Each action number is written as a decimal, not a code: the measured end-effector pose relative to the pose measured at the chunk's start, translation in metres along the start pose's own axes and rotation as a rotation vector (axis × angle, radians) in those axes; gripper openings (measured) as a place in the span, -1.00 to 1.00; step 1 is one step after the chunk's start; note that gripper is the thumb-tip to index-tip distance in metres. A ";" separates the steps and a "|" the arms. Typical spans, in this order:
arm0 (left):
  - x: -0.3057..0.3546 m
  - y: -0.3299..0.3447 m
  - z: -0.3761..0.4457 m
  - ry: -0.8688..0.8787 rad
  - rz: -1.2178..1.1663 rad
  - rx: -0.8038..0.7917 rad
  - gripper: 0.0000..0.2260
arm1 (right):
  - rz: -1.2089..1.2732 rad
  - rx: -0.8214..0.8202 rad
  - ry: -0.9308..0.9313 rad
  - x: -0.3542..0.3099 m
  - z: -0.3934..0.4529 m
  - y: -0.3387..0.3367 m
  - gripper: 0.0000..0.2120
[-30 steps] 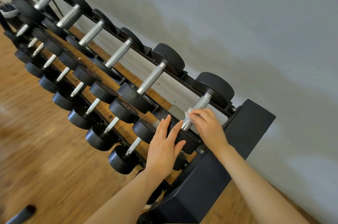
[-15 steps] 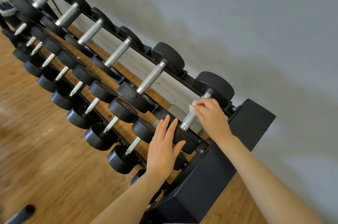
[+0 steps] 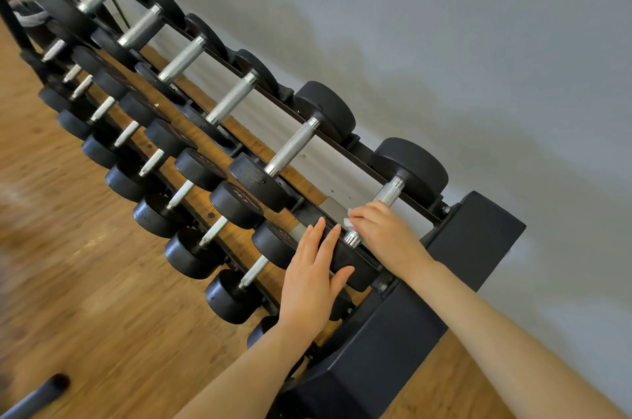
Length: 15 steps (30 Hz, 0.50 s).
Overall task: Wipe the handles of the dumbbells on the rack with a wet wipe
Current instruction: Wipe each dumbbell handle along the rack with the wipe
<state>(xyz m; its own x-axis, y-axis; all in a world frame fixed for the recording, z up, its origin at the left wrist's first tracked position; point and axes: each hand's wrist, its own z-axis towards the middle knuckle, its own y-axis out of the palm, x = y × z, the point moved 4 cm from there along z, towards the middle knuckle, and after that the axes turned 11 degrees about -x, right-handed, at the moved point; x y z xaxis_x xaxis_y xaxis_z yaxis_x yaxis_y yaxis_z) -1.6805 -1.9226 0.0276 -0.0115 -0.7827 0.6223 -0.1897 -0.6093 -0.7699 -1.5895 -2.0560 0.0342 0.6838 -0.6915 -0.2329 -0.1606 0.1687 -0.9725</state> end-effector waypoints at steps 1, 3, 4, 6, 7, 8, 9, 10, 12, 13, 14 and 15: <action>-0.001 0.001 0.000 0.003 0.000 0.006 -0.40 | -0.008 -0.016 -0.003 0.003 0.002 -0.002 -0.62; -0.001 0.001 0.001 0.006 0.001 0.009 -0.40 | -0.022 -0.020 0.021 0.013 0.007 -0.008 -0.64; -0.001 0.002 0.001 0.005 0.000 0.004 -0.40 | -0.018 -0.020 0.042 0.016 0.009 -0.010 -0.66; 0.000 0.002 0.001 0.001 -0.001 0.002 -0.40 | 0.001 -0.024 0.066 0.013 0.011 -0.011 -0.70; 0.000 0.002 0.001 0.002 -0.002 0.006 -0.40 | 0.015 -0.040 0.060 0.008 0.010 -0.009 -0.72; 0.000 0.003 0.000 0.002 -0.002 0.008 -0.39 | 0.028 -0.062 0.047 0.001 0.009 -0.007 -0.72; 0.000 0.003 0.000 -0.002 0.001 0.010 -0.39 | 0.039 -0.085 0.027 -0.004 0.008 -0.004 -0.71; 0.000 0.004 0.000 -0.008 0.007 0.013 -0.39 | 0.047 -0.106 0.010 -0.008 0.006 -0.002 -0.69; -0.002 0.005 -0.002 -0.010 0.021 0.026 -0.40 | 0.046 -0.110 0.007 -0.007 0.005 -0.004 -0.67; -0.003 0.005 -0.003 -0.009 0.026 0.035 -0.40 | 0.041 -0.075 0.019 -0.004 0.005 -0.006 -0.68; -0.003 0.005 -0.003 -0.009 0.029 0.040 -0.40 | 0.060 -0.030 0.047 0.001 0.006 -0.008 -0.70; -0.004 0.006 -0.003 -0.011 0.032 0.043 -0.40 | 0.097 0.012 0.085 0.005 0.006 -0.010 -0.74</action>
<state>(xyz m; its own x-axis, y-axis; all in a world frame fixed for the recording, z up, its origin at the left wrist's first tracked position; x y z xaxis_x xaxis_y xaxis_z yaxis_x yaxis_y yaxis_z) -1.6846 -1.9226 0.0214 -0.0065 -0.8029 0.5961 -0.1471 -0.5888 -0.7948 -1.5803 -2.0567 0.0426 0.6028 -0.7285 -0.3255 -0.2138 0.2455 -0.9455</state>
